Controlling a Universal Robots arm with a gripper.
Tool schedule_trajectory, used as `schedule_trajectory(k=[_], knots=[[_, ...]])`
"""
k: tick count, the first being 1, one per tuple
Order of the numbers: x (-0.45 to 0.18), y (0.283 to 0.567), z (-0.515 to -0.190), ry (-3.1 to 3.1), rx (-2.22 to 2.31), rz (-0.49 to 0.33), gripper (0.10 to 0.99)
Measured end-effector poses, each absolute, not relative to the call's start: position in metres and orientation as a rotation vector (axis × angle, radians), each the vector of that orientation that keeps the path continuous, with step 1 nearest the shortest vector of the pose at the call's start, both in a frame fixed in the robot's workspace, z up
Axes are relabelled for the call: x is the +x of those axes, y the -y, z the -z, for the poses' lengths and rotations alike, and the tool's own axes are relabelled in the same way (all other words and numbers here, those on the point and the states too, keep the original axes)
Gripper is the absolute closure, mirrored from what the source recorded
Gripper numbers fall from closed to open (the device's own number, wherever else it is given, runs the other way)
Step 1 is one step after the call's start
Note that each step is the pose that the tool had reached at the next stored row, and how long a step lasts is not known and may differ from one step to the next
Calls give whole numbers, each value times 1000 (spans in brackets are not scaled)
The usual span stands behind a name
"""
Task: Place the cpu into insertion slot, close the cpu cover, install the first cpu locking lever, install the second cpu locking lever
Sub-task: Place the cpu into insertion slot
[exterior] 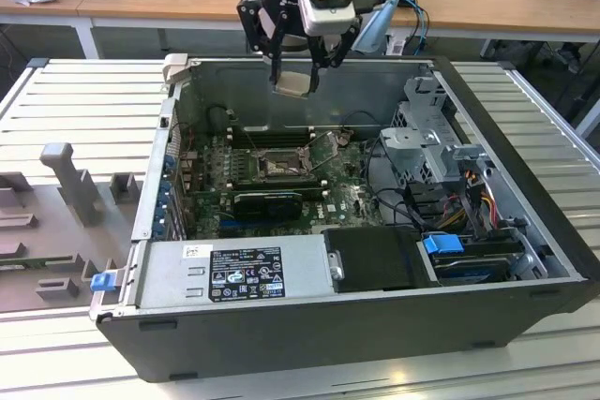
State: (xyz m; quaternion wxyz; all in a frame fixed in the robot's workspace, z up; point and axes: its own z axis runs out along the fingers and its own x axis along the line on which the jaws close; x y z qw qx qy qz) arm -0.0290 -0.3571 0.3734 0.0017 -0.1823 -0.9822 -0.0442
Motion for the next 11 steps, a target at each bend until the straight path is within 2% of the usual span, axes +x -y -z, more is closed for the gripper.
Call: schedule_trajectory(k=[11], knots=[[-29, 357, -372, 3044, -782, 130, 557]])
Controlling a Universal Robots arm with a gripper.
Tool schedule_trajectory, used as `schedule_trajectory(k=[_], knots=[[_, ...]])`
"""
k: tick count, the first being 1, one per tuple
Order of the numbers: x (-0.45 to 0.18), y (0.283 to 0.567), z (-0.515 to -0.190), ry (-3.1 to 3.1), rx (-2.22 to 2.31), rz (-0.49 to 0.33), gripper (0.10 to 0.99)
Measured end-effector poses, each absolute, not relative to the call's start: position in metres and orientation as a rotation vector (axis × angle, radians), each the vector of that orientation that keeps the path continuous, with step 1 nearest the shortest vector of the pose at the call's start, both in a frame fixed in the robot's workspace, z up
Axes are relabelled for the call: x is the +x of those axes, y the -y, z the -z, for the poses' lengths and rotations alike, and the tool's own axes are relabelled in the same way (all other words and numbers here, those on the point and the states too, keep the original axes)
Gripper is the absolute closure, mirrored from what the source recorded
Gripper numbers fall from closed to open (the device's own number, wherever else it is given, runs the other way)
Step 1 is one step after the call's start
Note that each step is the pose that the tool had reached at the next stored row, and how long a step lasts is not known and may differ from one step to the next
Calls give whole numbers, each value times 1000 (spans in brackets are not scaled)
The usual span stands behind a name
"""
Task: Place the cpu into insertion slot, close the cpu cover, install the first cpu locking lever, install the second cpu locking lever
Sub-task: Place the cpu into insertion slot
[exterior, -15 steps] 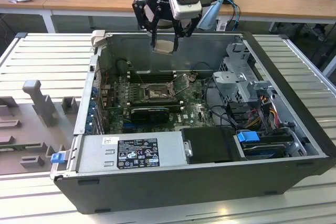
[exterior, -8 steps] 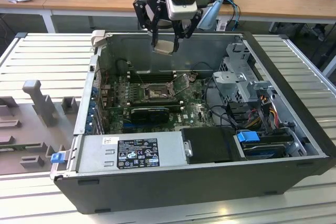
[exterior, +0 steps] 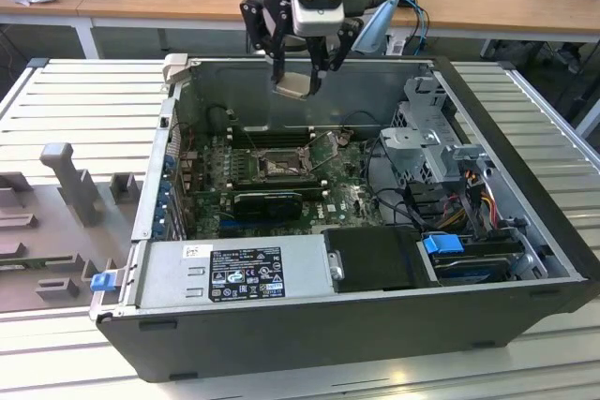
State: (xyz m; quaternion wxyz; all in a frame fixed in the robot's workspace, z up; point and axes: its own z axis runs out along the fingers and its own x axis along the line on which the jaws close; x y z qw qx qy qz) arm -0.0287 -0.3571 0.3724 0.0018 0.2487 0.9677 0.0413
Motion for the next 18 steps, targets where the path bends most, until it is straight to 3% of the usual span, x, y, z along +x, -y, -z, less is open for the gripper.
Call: schedule_trajectory(k=[18], knots=[[-29, 357, -371, -2921, 1115, -127, 557]])
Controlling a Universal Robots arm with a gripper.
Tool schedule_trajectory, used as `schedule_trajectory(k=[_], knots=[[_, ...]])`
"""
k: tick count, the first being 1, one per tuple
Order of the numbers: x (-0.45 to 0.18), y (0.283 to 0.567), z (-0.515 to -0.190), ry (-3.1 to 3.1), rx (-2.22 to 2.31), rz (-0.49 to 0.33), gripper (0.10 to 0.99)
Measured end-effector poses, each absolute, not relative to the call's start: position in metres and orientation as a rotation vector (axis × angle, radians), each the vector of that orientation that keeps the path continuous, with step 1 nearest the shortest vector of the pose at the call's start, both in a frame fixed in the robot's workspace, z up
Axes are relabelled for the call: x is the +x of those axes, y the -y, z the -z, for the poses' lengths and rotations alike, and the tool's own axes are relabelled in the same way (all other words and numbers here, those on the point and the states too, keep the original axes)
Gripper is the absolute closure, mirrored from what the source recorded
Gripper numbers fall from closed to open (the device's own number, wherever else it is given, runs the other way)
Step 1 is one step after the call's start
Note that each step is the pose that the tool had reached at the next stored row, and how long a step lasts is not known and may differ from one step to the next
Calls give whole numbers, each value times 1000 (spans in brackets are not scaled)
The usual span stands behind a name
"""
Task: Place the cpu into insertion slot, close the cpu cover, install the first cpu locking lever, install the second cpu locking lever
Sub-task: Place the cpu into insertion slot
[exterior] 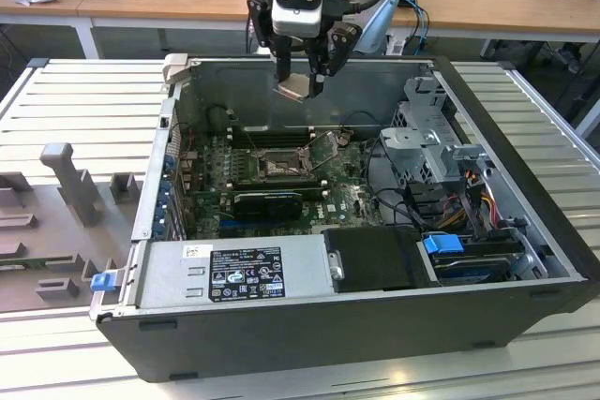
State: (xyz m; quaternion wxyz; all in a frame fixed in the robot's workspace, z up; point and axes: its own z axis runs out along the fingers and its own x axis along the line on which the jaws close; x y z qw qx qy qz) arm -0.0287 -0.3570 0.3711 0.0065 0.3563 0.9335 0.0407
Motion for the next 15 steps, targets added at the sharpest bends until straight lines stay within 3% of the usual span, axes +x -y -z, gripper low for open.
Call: schedule_trajectory(k=[15], knots=[[-29, 357, -367, -2741, 1482, -123, 557]])
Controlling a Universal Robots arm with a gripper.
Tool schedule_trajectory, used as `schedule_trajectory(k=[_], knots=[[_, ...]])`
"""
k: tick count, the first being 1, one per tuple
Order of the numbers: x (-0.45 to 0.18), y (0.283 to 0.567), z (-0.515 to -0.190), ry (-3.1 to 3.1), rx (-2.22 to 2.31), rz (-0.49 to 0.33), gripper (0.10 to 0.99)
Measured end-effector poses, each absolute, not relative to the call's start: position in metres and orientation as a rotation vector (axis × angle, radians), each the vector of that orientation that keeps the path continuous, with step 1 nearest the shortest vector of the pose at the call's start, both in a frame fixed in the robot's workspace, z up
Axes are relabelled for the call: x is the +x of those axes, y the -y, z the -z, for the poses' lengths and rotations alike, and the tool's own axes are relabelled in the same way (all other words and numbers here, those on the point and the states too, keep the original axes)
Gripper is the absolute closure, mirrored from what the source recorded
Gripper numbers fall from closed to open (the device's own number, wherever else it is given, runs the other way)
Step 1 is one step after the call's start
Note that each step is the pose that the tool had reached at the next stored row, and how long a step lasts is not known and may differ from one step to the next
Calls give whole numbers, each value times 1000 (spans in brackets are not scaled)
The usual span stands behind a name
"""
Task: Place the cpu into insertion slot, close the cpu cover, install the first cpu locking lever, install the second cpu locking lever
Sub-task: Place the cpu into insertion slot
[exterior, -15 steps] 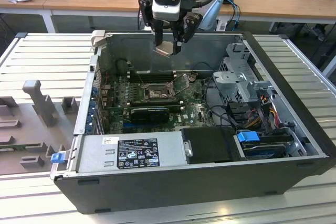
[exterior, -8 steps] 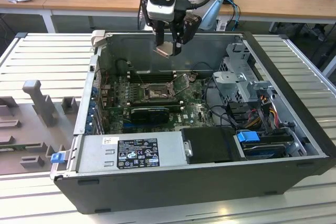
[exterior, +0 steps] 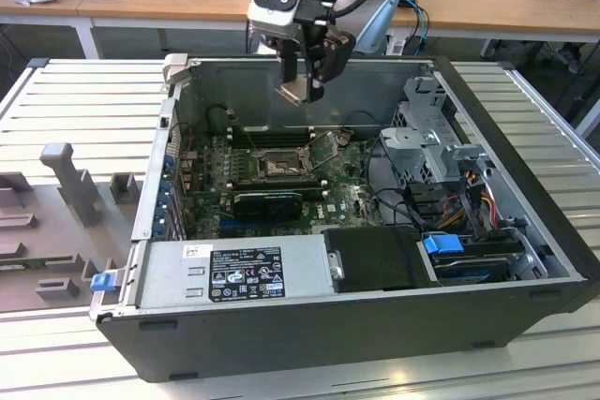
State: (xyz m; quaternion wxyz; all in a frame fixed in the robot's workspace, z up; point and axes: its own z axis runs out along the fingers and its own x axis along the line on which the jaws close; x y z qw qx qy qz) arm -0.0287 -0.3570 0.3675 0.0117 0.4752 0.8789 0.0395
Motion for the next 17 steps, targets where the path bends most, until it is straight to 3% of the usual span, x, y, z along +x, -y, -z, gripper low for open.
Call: schedule_trajectory(k=[17], knots=[[-29, 357, -365, -2508, 1831, -116, 557]])
